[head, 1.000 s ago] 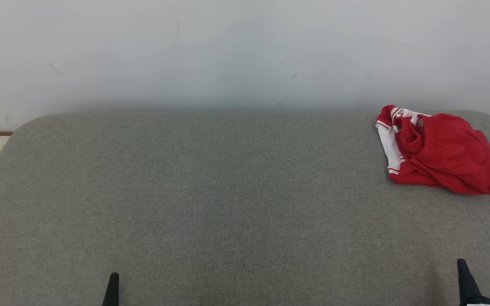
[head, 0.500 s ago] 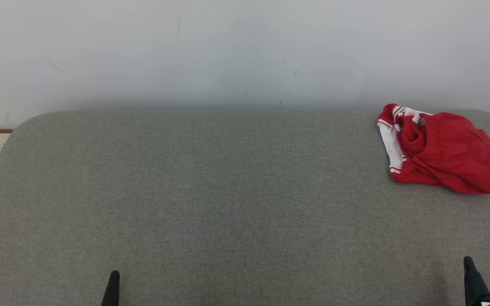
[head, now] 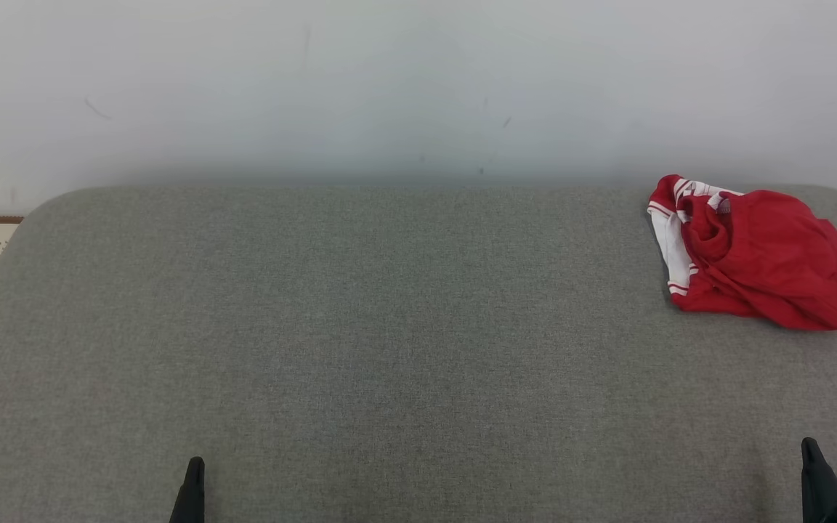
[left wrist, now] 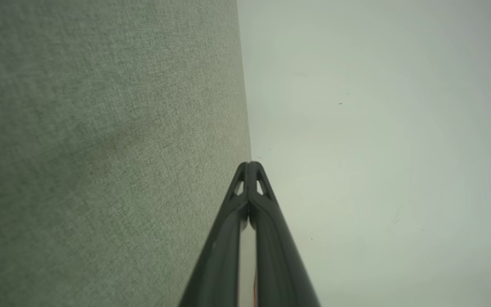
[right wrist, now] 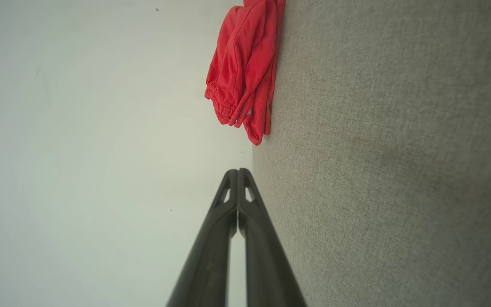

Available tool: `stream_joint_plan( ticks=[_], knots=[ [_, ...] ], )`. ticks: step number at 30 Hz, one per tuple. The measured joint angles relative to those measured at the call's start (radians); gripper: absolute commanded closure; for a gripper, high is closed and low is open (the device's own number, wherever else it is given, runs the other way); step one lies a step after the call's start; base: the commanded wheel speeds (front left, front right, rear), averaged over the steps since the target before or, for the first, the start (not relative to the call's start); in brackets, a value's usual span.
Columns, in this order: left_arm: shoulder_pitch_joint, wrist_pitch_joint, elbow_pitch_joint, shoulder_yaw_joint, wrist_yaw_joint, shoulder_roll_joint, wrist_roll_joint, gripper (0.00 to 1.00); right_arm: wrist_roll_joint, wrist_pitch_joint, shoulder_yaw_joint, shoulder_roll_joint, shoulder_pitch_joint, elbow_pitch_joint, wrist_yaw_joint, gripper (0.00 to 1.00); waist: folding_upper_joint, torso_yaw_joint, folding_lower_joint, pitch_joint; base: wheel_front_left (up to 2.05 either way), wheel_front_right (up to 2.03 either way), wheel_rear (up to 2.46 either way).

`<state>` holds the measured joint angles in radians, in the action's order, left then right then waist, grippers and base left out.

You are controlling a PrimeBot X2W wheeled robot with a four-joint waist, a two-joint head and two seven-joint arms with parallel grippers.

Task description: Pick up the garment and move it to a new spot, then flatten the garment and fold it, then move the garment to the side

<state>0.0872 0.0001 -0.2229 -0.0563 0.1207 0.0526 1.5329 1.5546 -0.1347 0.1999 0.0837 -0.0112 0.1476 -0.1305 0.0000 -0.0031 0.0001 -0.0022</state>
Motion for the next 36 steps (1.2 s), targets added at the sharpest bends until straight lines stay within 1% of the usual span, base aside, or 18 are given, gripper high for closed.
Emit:
stream_joint_plan(
  ticks=[13,36],
  knots=[
    [0.016,0.017,-0.011,0.0,0.01,-0.001,0.093,1.0,0.09,-0.033,0.03,-0.004,0.002,-0.002,0.0,1.0,0.0,0.003,0.0,0.006,0.0,0.0,0.0],
    [0.017,0.021,-0.012,0.001,0.01,-0.001,0.095,1.0,0.092,-0.043,0.042,-0.013,0.003,-0.002,0.0,1.0,0.0,0.003,0.0,0.006,0.0,0.0,0.0]
  ],
)
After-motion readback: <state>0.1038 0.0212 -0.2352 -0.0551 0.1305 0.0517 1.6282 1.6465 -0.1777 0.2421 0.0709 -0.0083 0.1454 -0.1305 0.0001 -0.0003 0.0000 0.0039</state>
